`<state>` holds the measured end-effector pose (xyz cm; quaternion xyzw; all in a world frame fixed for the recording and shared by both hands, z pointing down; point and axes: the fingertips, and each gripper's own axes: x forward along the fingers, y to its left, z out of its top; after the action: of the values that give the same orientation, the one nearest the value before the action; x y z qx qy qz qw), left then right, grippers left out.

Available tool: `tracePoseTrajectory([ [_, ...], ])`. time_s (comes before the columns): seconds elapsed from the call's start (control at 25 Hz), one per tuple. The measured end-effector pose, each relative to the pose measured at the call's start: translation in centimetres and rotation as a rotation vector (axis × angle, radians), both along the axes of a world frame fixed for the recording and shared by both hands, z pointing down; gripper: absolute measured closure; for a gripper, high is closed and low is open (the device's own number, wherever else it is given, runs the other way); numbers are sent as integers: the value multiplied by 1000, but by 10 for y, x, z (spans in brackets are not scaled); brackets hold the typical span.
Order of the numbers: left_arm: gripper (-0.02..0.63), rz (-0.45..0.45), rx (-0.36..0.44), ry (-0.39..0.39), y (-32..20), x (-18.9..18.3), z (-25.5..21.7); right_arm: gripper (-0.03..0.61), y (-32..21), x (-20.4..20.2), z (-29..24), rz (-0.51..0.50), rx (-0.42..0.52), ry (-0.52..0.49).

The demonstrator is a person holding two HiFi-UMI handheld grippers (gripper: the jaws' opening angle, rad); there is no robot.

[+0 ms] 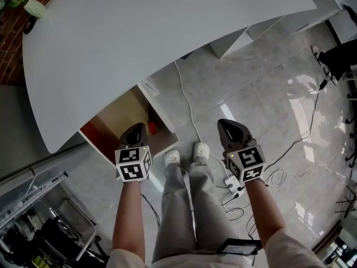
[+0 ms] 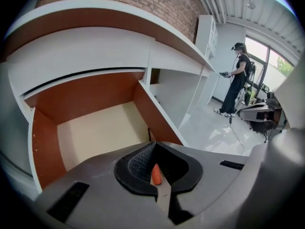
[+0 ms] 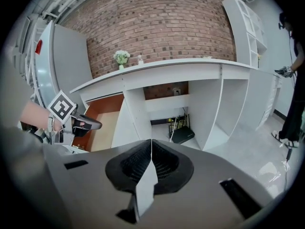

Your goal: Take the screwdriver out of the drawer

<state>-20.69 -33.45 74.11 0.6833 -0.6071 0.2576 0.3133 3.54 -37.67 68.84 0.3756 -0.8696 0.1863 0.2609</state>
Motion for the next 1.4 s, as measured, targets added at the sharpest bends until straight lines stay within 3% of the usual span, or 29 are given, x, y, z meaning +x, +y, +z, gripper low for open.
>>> tracePoseTrajectory([
  [0.28,595,81,-151,52,-10,17,40,558,-17,25,57,126,-99,54],
  [0.36,548,114,-201,53,-13,22,52,558,-22,30,70,155,-143,51],
  [0.44,541,127,-255,54,-15,23,64,558,-29,33,77,176,-171,51],
  [0.72,509,14,-380,100,-21,13,97,558,-34,49,115,213,-273,108],
  [0.96,509,-24,-443,58,-23,11,116,558,-31,70,142,234,-344,186],
  [1.24,509,-9,-468,-15,-26,7,118,558,-32,75,146,247,-352,190],
  [1.4,546,-56,-457,33,-26,8,117,558,-29,77,147,245,-358,195],
])
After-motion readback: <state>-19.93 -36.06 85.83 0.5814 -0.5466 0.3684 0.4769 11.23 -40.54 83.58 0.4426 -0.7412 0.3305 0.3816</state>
